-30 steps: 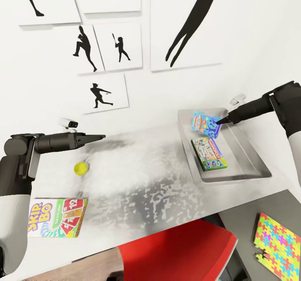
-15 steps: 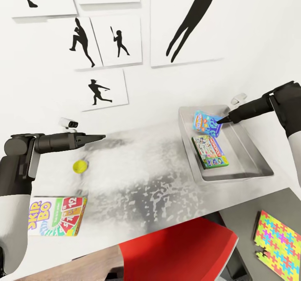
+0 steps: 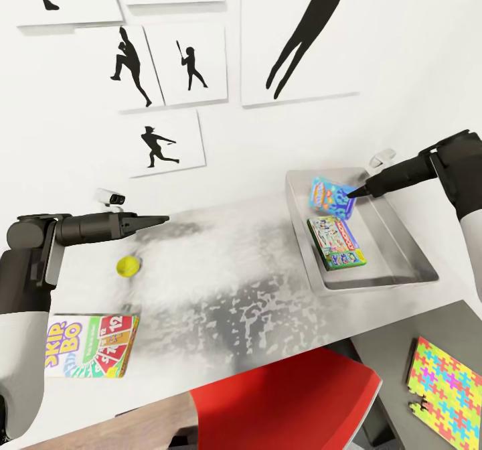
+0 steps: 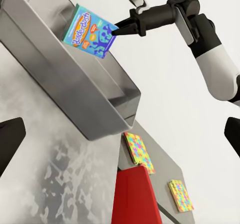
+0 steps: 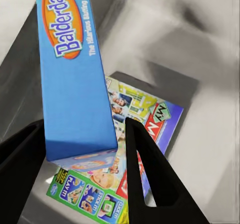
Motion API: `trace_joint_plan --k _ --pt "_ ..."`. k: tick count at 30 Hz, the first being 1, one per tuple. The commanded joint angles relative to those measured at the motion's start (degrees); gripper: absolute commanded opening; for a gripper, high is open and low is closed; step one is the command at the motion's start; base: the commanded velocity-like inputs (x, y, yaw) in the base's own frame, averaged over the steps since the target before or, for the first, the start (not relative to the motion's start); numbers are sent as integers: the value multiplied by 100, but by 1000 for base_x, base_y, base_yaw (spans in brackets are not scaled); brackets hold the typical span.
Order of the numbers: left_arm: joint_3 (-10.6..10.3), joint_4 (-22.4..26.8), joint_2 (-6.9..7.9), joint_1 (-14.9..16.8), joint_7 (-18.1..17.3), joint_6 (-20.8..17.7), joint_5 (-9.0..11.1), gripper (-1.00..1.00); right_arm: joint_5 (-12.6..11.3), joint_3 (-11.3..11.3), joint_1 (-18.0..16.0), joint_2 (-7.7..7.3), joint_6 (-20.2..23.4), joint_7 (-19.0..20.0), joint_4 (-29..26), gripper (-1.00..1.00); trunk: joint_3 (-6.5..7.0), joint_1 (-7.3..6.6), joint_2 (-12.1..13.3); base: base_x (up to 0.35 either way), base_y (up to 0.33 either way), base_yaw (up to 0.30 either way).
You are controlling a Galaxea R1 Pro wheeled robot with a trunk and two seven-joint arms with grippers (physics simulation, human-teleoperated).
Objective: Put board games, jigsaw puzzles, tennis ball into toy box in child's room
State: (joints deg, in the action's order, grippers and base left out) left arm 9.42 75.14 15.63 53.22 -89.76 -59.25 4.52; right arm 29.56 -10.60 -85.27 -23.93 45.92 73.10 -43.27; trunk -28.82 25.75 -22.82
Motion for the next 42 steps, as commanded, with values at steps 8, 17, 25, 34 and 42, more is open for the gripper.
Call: trace_joint_plan --k 8,17,25,34,42 --pt "-1 1 8 4 -24 -61 -11 100 3 -6 -15 34 76 -559 -79 -100 -9 3 -10 0 0 0" --pt "-2 1 10 4 -24 -61 -13 100 13 -12 -16 62 101 -701 -298 -100 -9 3 -10 0 0 0" --pt "-5 1 3 4 -24 -61 -13 100 -5 -11 4 57 542 -1028 -320 -100 -9 3 -10 0 0 0" --pt "-10 1 2 4 -24 -61 -20 100 -22 -5 -11 87 620 -979 -283 -100 -9 3 -10 0 0 0" --pt "-9 1 2 4 -24 -61 -15 100 -34 -4 -22 84 636 -954 -256 -100 -9 3 -10 0 0 0"
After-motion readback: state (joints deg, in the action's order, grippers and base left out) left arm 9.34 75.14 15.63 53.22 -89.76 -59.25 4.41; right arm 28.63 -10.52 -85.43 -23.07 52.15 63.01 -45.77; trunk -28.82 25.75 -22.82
